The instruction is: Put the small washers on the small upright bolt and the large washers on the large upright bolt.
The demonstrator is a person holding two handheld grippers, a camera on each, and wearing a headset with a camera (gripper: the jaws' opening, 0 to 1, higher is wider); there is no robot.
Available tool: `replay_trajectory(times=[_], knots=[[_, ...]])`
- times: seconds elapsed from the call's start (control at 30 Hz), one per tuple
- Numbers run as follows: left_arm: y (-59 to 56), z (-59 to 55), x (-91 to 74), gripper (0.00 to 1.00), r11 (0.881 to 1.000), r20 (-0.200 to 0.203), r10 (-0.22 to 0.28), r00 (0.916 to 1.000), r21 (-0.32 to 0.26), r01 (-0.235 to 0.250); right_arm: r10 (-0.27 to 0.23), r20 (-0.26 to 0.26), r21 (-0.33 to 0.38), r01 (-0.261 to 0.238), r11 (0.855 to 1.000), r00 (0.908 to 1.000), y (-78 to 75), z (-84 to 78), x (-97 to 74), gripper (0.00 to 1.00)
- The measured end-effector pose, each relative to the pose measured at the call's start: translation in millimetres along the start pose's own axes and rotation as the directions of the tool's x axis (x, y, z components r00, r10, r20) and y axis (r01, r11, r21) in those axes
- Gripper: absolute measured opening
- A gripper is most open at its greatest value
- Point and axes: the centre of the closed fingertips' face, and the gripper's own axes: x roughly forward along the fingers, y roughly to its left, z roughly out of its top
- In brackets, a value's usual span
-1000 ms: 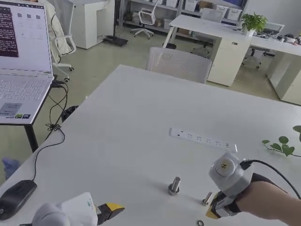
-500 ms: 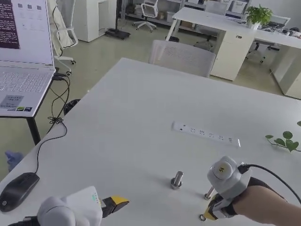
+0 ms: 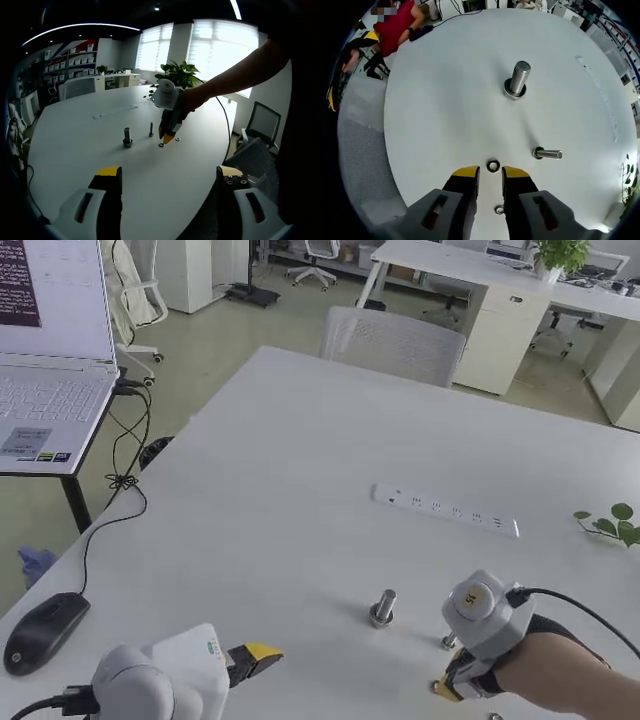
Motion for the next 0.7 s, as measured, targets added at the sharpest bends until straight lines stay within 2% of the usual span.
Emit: replay_trajectory(times=[0.3, 0.47, 0.7], knots=[[8.8, -8.7, 0.0, 0.77, 1.000, -0.025, 0.007, 0.9997, 0.015, -0.006, 0.003, -0.011, 0.006, -0.003, 1.000, 0.9999, 1.4, -1.9, 11.2, 0.20], [10.5, -10.2, -2.0, 0.76, 1.000, -0.027, 0.006, 0.9996, 0.006, -0.005, -0.002, -0.028, 0.003, 0.002, 1.000, 0.9996, 2.8, -4.7, 16.3, 0.20], [8.6, -10.2, -1.6, 0.76, 1.000, -0.022, -0.004, 0.9997, -0.001, 0.004, -0.016, -0.024, 0.005, 0.016, 1.000, 0.9996, -1.9, -3.8, 16.9, 0.19]])
